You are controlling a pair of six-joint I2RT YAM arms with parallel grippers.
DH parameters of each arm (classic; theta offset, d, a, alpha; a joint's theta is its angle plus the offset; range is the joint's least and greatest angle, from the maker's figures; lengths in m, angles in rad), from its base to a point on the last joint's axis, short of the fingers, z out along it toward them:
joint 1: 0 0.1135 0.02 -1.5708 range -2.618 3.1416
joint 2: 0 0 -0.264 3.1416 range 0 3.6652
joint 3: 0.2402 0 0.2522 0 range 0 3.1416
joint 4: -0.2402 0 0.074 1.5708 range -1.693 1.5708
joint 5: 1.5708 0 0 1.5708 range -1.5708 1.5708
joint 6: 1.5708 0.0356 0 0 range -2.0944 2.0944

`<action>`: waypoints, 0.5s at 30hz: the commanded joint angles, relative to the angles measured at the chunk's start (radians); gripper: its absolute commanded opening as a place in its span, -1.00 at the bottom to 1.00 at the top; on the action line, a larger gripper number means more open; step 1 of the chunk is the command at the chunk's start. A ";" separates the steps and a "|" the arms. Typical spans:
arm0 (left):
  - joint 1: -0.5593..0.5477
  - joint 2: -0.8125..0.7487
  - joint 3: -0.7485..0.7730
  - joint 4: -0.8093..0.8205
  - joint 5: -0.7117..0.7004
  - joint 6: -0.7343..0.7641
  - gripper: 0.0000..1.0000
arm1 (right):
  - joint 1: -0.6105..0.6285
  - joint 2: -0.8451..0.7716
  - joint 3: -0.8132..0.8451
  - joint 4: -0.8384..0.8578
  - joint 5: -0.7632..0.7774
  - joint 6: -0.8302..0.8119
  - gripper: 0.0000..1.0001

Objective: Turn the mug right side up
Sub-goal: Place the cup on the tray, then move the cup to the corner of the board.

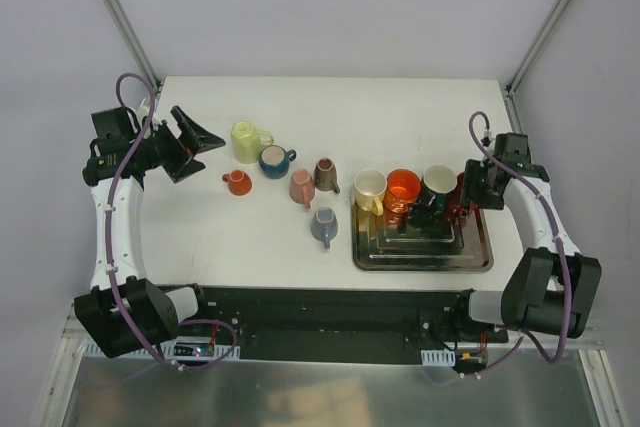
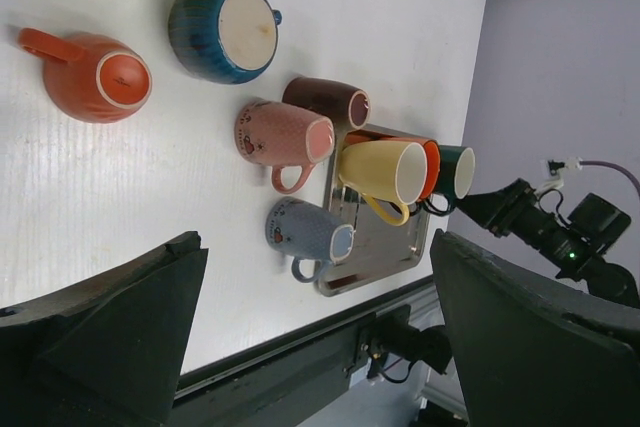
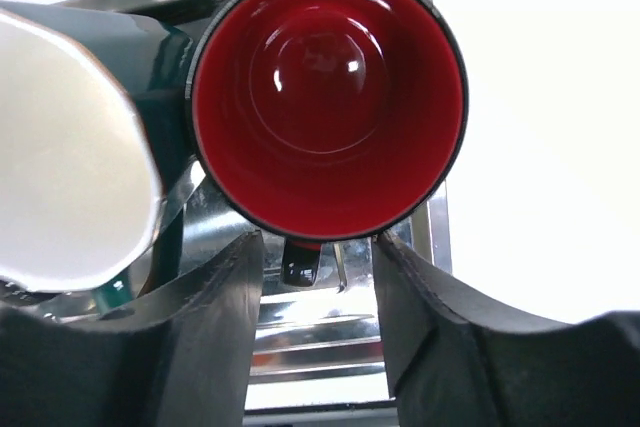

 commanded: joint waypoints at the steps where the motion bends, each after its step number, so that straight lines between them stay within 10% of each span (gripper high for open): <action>1: -0.002 -0.007 0.015 0.018 -0.010 0.081 0.98 | -0.010 -0.066 0.132 -0.096 -0.012 0.034 0.09; 15: -0.253 0.373 0.368 -0.160 -0.435 0.435 0.98 | -0.015 -0.060 0.261 -0.072 -0.196 0.094 0.20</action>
